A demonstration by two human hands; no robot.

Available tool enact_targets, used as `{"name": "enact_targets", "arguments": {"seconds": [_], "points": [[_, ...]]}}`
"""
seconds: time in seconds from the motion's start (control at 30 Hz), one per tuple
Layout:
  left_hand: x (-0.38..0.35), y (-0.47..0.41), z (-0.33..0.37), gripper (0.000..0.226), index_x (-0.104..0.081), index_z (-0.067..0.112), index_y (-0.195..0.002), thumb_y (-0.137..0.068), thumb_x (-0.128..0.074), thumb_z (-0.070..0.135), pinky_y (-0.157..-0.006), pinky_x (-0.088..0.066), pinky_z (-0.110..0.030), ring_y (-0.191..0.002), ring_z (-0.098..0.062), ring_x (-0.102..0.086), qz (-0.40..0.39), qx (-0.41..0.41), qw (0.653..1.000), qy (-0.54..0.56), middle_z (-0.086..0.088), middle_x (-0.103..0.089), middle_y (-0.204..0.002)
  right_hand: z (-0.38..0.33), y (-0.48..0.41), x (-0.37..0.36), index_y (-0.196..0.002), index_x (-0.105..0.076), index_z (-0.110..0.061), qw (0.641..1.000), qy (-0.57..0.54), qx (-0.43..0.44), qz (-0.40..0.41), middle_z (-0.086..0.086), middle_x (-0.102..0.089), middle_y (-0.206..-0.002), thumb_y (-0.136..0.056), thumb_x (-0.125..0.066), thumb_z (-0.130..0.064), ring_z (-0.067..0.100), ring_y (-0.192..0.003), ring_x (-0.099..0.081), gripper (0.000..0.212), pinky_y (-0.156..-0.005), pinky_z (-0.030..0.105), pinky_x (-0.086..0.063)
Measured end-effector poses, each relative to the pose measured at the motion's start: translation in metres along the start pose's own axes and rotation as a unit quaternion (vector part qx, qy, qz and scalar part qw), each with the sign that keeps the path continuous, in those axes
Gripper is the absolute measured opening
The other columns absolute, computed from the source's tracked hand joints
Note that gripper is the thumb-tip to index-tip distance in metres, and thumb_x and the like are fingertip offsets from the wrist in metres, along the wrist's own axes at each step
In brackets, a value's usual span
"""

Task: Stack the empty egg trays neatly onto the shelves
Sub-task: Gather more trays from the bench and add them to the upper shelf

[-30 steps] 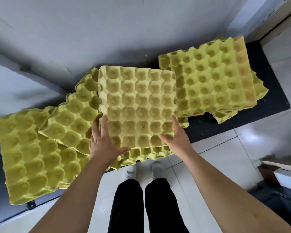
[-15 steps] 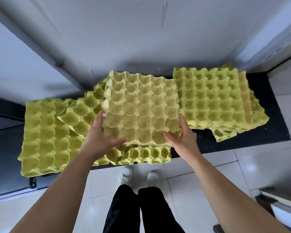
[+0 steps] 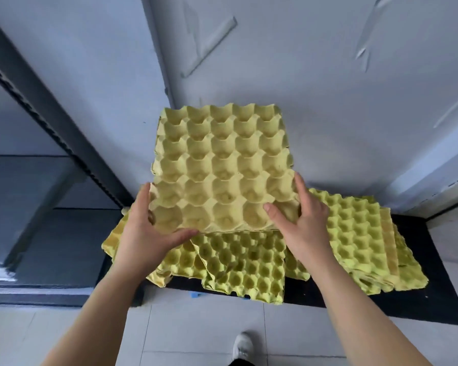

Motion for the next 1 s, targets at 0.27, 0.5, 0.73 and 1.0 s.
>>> {"name": "enact_targets", "arguments": {"seconds": [0.27, 0.5, 0.73, 1.0], "points": [[0.147, 0.07, 0.02, 0.099, -0.037, 0.045, -0.135, -0.052, -0.09, 0.042, -0.08, -0.041, -0.015, -0.111, -0.001, -0.054, 0.113, -0.1, 0.988, 0.035, 0.021, -0.055, -0.125, -0.145, 0.076, -0.014, -0.151, -0.014, -0.038, 0.994, -0.031, 0.099, 0.01, -0.015, -0.031, -0.128, -0.068, -0.057, -0.071, -0.002, -0.121, -0.012, 0.099, -0.107, 0.036, -0.022], [0.282, 0.133, 0.021, 0.116, -0.029, 0.035, -0.148, -0.048, -0.084, 0.054, -0.086, -0.039, -0.012, -0.118, -0.003, -0.05, 0.184, -0.166, 0.968, 0.018, 0.012, -0.049, -0.137, -0.258, 0.15, -0.039, -0.151, -0.015, -0.037, 0.982, -0.073, 0.175, 0.01, -0.004, -0.033, -0.142, -0.062, -0.063, -0.069, 0.003, -0.127, -0.014, 0.106, -0.107, 0.038, -0.025], [0.388, 0.161, 0.024, 0.12, -0.031, 0.033, -0.148, -0.043, -0.083, 0.06, -0.097, -0.046, -0.028, -0.115, -0.009, -0.057, 0.246, -0.184, 0.951, 0.021, 0.01, -0.056, -0.128, -0.364, 0.178, -0.06, -0.152, -0.015, -0.035, 0.966, -0.074, 0.246, -0.006, 0.0, -0.032, -0.146, -0.066, -0.07, -0.062, 0.012, -0.137, -0.011, 0.105, -0.113, 0.04, -0.022], [0.488, 0.14, 0.021, 0.091, -0.05, 0.031, -0.13, -0.049, -0.085, 0.052, -0.073, -0.039, -0.003, -0.092, 0.014, -0.057, 0.337, -0.185, 0.923, 0.028, 0.025, -0.059, -0.104, -0.47, 0.153, -0.11, -0.15, -0.022, -0.032, 0.95, -0.065, 0.304, -0.021, 0.001, -0.041, -0.142, -0.062, -0.068, -0.074, 0.024, -0.138, -0.023, 0.108, -0.113, 0.042, -0.026]]}}
Point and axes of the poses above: each hand's wrist, its own y-axis away from the middle knuckle, its own x-axis out of the back of the hand, z = x × y, the point moved 1 cm from there along -y, towards the middle knuckle
